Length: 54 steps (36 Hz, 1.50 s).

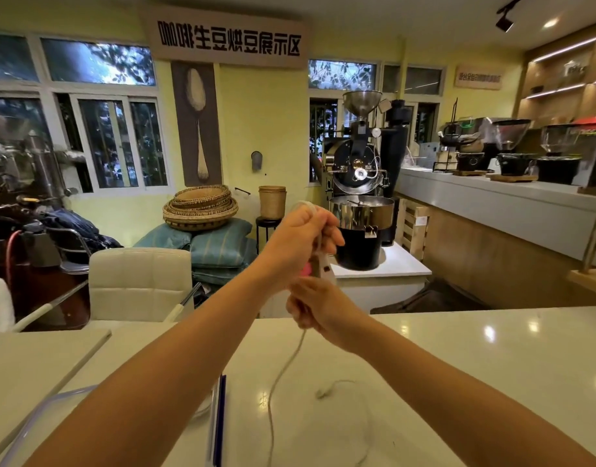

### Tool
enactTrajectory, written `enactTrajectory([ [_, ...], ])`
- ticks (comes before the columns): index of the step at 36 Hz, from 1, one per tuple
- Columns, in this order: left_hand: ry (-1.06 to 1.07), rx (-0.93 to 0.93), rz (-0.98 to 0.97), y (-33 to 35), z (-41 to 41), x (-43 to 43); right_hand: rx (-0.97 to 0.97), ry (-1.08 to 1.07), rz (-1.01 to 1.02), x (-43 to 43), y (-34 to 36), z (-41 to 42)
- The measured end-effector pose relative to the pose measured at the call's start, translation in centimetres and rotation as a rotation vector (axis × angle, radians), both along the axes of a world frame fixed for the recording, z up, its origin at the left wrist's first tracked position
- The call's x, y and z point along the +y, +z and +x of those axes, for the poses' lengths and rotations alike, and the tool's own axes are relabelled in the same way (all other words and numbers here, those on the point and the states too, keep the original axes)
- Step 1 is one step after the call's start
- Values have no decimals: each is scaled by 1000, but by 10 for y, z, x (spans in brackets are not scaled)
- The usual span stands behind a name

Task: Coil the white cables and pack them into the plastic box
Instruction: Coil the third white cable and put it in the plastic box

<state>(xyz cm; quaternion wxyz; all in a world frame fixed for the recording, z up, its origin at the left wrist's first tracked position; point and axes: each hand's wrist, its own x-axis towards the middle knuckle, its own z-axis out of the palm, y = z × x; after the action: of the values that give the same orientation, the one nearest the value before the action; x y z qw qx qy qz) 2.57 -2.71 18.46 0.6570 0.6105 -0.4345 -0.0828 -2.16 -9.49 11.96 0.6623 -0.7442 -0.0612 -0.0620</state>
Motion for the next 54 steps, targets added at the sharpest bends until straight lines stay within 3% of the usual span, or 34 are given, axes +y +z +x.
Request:
enactTrajectory([
  [10,239,-294,241,-10,30,19,-143,-150,-696,-22,24,-21],
  [17,124,-298,488,-30,19,25,-268,-257,-941,-52,66,-23],
  [21,-51,-144,494,-31,3,25,-315,-315,-1047,-62,87,-23],
  [26,-229,-90,465,-32,-11,27,-394,-340,-974,-75,101,-20],
  [30,-390,75,351,-26,-19,27,-458,-318,-840,-79,102,-15],
  [32,-488,164,272,-21,-23,27,-479,-292,-722,-79,97,-11],
  [35,-579,248,150,-12,-27,24,-434,-214,-387,-78,79,-1],
  [38,-573,228,92,-4,-31,18,-360,-89,-68,-70,55,5],
  [42,-351,119,75,3,-30,8,-153,-71,154,-42,31,8],
  [48,96,-276,159,-1,-14,0,-1,-40,-169,-16,9,-8],
  [54,223,-274,53,-14,0,-2,42,-35,-308,-17,10,-23],
])
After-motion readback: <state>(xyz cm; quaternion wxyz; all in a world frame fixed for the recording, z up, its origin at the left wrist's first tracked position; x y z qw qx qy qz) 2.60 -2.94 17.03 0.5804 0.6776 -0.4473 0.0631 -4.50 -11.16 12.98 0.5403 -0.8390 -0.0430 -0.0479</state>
